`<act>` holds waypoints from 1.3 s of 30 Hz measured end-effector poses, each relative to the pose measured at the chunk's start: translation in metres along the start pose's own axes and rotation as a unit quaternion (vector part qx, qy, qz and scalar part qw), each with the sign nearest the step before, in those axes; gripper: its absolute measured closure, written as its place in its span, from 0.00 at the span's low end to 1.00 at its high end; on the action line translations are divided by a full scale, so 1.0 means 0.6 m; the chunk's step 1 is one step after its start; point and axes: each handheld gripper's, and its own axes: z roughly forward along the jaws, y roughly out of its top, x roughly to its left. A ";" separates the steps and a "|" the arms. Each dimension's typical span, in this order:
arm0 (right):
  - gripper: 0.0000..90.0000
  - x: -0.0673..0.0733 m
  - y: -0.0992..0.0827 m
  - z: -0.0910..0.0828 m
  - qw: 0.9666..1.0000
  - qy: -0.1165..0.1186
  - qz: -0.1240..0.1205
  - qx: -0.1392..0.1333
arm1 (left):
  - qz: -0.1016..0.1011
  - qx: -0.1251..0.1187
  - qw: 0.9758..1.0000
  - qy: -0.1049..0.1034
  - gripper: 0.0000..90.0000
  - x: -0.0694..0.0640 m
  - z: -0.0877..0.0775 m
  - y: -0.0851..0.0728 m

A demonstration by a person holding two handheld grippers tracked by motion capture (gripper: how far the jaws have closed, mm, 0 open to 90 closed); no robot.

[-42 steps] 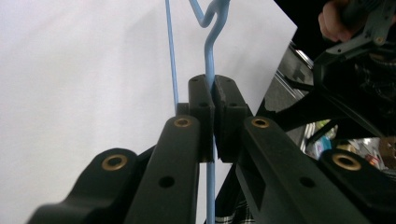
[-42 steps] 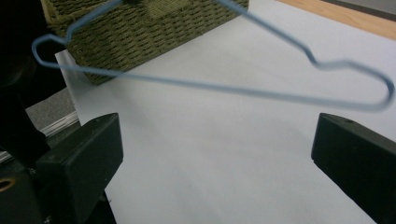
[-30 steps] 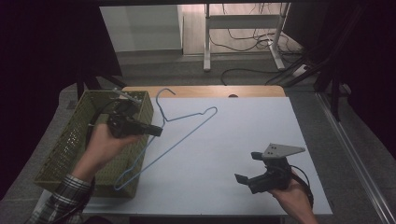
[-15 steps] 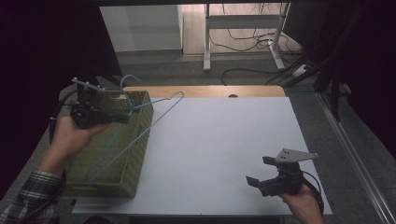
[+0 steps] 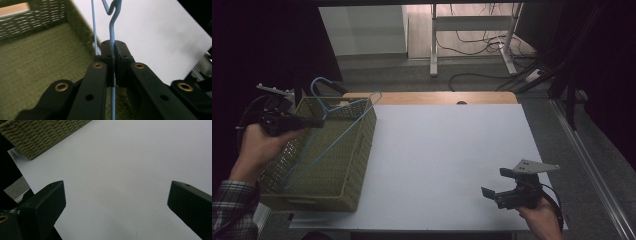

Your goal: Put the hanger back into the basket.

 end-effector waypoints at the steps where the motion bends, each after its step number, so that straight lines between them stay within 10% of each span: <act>1: 0.02 -0.001 0.000 0.000 1.000 -0.002 0.000 0.000 | -0.001 -0.002 1.000 0.003 0.97 0.004 -0.002 -0.003; 20: 0.02 -0.007 -0.005 0.011 1.000 0.000 0.008 0.017 | -0.005 -0.008 1.000 0.016 0.97 0.090 0.007 -0.060; 39: 0.02 -0.009 -0.009 0.019 1.000 0.000 0.006 0.025 | -0.030 0.018 0.999 0.019 0.97 0.139 0.098 -0.130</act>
